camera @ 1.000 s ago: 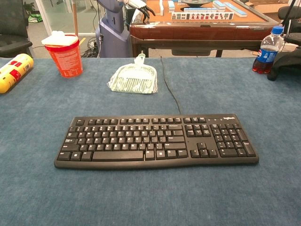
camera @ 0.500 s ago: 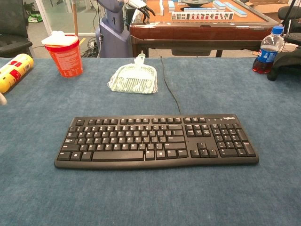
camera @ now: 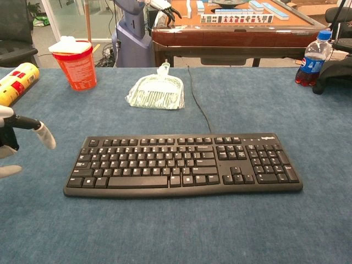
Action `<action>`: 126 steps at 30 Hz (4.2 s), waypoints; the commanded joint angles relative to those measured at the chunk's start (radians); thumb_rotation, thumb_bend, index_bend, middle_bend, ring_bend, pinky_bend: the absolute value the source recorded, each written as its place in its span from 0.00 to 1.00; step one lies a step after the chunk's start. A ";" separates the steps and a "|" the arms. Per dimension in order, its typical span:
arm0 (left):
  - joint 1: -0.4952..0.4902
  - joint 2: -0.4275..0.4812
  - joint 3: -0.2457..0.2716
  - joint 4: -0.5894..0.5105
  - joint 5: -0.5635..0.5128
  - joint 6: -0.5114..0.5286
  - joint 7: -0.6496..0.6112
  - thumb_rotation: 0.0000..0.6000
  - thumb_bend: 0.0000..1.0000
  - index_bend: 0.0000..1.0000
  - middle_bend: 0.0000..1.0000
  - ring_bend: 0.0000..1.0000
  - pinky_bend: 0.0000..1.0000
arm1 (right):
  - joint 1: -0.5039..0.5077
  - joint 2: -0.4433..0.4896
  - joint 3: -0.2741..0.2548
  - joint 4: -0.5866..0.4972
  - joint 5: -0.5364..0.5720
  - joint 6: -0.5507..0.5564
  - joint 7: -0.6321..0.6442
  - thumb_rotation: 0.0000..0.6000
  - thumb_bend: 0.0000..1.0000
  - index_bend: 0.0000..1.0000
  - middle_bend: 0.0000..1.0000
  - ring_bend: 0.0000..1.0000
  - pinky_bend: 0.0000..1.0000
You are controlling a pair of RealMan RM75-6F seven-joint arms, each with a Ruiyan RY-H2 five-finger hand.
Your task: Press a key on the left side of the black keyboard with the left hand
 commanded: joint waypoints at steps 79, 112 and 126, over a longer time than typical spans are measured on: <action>-0.429 -0.154 0.114 -0.071 -0.745 -0.005 0.381 1.00 0.48 0.21 0.99 0.94 1.00 | -0.001 0.018 0.001 -0.014 0.017 -0.017 0.011 1.00 0.00 0.13 0.31 0.29 0.62; 0.046 -0.006 0.231 -0.113 -0.229 0.591 0.226 1.00 0.47 0.30 0.35 0.34 0.52 | 0.000 0.041 -0.002 -0.080 0.100 -0.090 -0.130 1.00 0.00 0.33 0.37 0.29 0.52; 0.195 -0.017 0.207 0.016 -0.141 0.640 0.128 1.00 0.47 0.34 0.35 0.34 0.49 | 0.012 0.066 0.002 -0.109 0.161 -0.152 -0.148 1.00 0.00 0.34 0.38 0.29 0.52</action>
